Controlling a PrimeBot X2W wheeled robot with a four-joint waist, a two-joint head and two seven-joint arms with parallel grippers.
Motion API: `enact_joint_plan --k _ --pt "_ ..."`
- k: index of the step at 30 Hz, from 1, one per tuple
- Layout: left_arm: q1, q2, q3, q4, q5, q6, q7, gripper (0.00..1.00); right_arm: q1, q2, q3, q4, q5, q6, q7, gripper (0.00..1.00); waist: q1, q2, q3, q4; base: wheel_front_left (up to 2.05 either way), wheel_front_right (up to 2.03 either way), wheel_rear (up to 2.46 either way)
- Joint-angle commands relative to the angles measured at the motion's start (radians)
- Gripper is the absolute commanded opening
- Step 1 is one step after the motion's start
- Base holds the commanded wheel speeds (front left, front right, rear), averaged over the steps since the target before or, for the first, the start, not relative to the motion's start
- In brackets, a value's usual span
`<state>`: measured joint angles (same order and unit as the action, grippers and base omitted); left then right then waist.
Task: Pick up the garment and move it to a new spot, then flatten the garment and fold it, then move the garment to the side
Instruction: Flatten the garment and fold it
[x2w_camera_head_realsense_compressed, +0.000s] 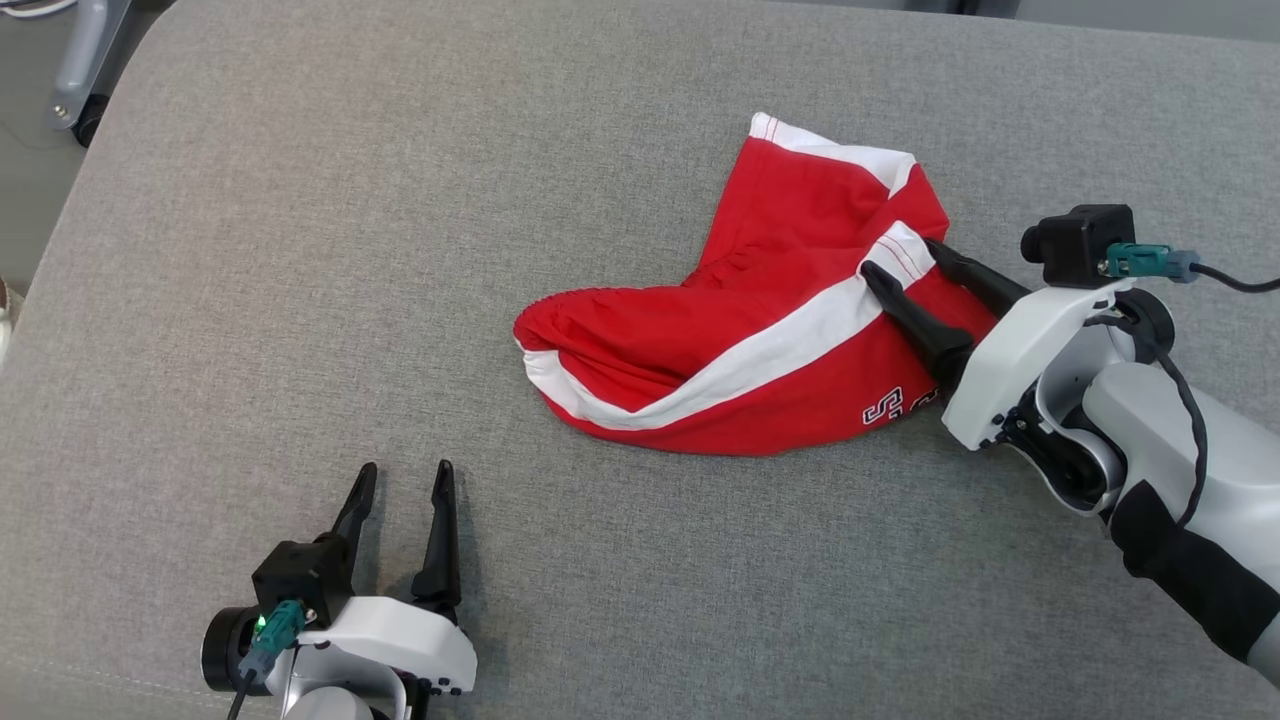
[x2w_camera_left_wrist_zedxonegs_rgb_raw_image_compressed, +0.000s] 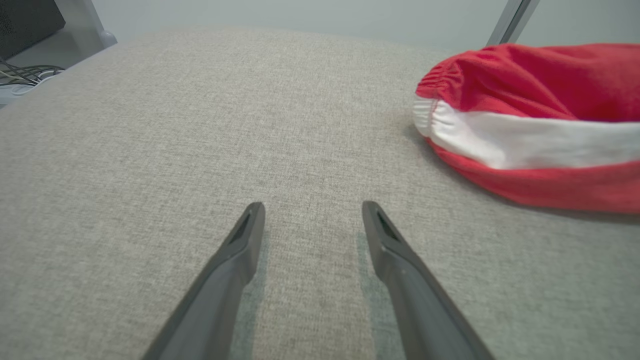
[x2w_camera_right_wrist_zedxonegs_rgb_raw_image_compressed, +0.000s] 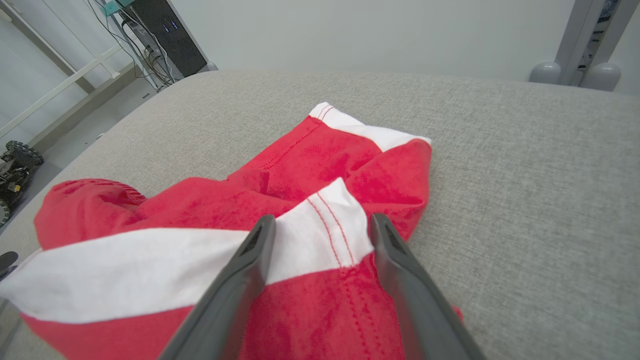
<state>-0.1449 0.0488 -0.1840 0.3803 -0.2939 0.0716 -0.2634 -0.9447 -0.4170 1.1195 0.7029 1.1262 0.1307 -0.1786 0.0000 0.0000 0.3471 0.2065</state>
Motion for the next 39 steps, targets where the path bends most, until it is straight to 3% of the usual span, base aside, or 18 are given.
enact_joint_plan --k 1,8,10,13,15,17,27,39 --pt "-0.010 0.004 0.000 -0.002 -0.005 0.006 -0.001 1.00 -0.010 -0.006 0.009 0.003 0.007 0.000 -0.009 0.96 0.0000 0.0000 0.000 -0.001 0.00 0.00 0.00" --pt "-0.011 0.004 -0.004 -0.004 -0.011 0.004 -0.001 1.00 -0.015 -0.015 0.050 0.002 0.050 0.000 -0.021 0.78 0.0000 0.0000 -0.002 -0.006 0.00 0.00 0.00" --pt "-0.014 0.004 -0.006 -0.004 -0.012 0.004 -0.001 1.00 -0.021 -0.014 0.056 0.011 0.064 0.000 -0.023 0.52 0.0000 0.0000 -0.001 -0.006 0.00 0.00 0.00" --pt "-0.022 0.004 -0.011 -0.004 -0.015 0.005 -0.001 1.00 -0.031 -0.007 0.066 0.031 0.082 0.000 -0.024 0.44 0.0000 0.0000 0.004 -0.002 0.00 0.00 0.00" --pt "-0.027 0.004 -0.012 -0.003 -0.014 0.007 -0.001 1.00 -0.036 -0.001 0.073 0.045 0.086 0.000 -0.027 0.32 0.0000 0.0000 0.007 0.001 0.00 0.00 0.00" --pt "-0.030 0.004 -0.009 -0.003 -0.013 0.008 -0.001 1.00 -0.042 0.005 0.077 0.051 0.093 0.000 -0.036 0.00 0.0000 0.0000 0.007 0.002 0.00 0.00 0.00" --pt "-0.002 0.004 0.028 -0.010 0.008 -0.001 -0.001 1.00 -0.007 0.012 0.016 0.044 0.111 0.000 -0.087 0.00 0.0000 0.0000 -0.053 -0.047 0.00 0.00 0.00" --pt "0.034 0.004 0.050 -0.004 0.019 -0.038 -0.001 1.00 0.290 -0.020 -0.371 -0.101 -0.029 0.000 -0.087 0.00 0.0000 0.0000 -0.164 -0.184 0.00 0.00 0.00"
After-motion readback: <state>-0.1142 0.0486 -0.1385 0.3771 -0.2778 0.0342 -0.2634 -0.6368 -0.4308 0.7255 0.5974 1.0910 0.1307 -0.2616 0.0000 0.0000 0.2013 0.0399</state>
